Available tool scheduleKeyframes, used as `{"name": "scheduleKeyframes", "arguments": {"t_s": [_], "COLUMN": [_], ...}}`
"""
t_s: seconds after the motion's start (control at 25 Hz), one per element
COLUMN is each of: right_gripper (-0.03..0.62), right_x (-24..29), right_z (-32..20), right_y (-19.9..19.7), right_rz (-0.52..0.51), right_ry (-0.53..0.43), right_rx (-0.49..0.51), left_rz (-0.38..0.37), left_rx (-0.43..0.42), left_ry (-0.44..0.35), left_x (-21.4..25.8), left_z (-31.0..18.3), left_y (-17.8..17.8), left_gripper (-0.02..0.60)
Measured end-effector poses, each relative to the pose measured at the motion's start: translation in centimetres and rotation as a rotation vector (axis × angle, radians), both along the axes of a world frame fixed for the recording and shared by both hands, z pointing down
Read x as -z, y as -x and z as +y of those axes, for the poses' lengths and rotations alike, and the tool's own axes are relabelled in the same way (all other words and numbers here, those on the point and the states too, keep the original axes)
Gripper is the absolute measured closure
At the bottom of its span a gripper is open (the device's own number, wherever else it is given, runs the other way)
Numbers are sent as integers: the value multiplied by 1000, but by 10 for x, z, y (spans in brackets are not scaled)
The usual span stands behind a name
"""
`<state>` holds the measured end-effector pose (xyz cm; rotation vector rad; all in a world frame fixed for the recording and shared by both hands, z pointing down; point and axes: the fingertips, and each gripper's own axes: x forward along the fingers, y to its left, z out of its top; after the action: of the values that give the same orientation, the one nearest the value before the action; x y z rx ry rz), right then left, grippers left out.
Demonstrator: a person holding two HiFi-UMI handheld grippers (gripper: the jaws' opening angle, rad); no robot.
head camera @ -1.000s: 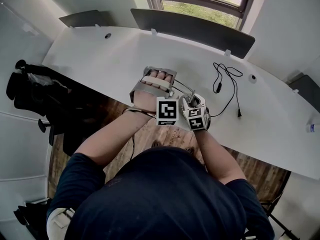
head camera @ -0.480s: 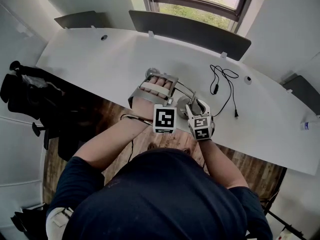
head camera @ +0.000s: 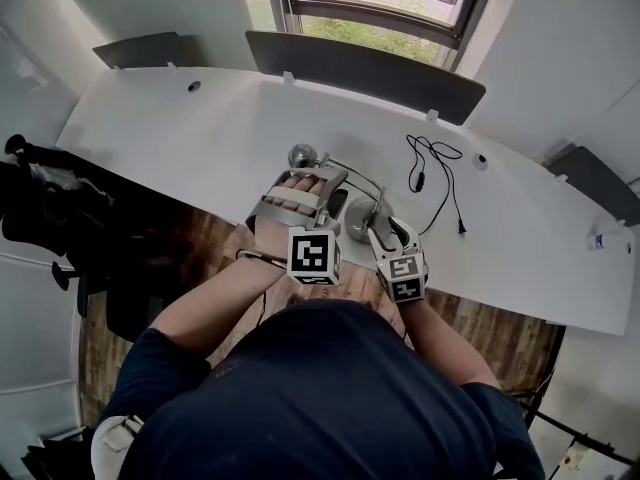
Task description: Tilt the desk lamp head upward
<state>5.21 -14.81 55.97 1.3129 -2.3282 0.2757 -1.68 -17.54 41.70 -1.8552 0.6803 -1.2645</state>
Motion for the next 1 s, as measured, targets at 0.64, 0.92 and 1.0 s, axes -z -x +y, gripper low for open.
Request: {"name": "scheduleKeyframes", "arguments": {"t_s": [0.64, 0.92, 1.0], "right_gripper": [565, 582, 583], "right_x": [129, 166, 174], "right_z": [45, 46, 46], "right_y": [41, 50, 53], "right_rz": [-230, -260, -269], "right_ry": [-133, -195, -217], "right_rx": [102, 113, 115], "left_rz": [693, 940, 997], "left_rx": [-15, -72, -85], "left_ry": [319, 426, 444], "left_x": [21, 51, 61], "left_z": [51, 61, 63], "left_y": [14, 16, 16], "left_gripper": [539, 574, 574]}}
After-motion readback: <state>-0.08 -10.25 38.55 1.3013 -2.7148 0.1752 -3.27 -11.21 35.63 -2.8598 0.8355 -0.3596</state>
